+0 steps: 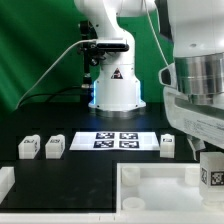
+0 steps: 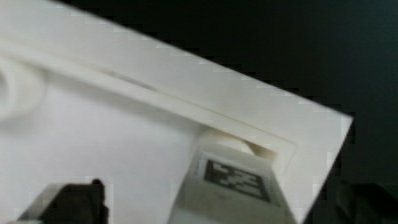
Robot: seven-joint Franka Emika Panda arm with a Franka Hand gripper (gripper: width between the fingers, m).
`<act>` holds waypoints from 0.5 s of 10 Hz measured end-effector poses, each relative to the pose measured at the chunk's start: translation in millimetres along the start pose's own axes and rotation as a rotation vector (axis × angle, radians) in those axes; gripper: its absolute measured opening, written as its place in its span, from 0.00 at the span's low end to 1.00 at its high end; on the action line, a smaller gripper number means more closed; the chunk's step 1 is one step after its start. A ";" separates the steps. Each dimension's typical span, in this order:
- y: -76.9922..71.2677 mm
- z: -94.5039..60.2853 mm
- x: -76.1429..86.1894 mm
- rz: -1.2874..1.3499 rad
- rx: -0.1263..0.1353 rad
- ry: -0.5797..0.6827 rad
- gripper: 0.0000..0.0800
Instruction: Assemble one leg
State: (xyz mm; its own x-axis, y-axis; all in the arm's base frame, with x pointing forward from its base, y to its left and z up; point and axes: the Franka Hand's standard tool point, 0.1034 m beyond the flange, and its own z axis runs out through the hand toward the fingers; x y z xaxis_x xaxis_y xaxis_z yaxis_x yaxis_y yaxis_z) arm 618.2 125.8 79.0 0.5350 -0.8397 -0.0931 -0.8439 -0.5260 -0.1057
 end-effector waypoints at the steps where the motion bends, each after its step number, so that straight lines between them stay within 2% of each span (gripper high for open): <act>1: 0.7 -2.0 -1.7 -0.104 0.008 0.010 0.81; 3: 1.9 -0.9 0.1 -0.270 0.005 0.011 0.81; 4: 2.1 -1.4 0.7 -0.414 -0.004 0.020 0.81; 5: 0.5 -3.4 2.0 -0.638 -0.035 0.050 0.81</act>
Offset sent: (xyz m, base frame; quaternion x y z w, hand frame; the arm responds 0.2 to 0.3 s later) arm 0.0000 0.0000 0.0000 0.0000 0.0000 -0.2667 0.9638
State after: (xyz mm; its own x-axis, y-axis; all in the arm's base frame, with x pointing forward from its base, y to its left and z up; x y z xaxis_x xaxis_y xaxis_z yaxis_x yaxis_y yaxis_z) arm 618.8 123.4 82.2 0.9306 -0.3654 0.0235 -0.3618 -0.9276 -0.0931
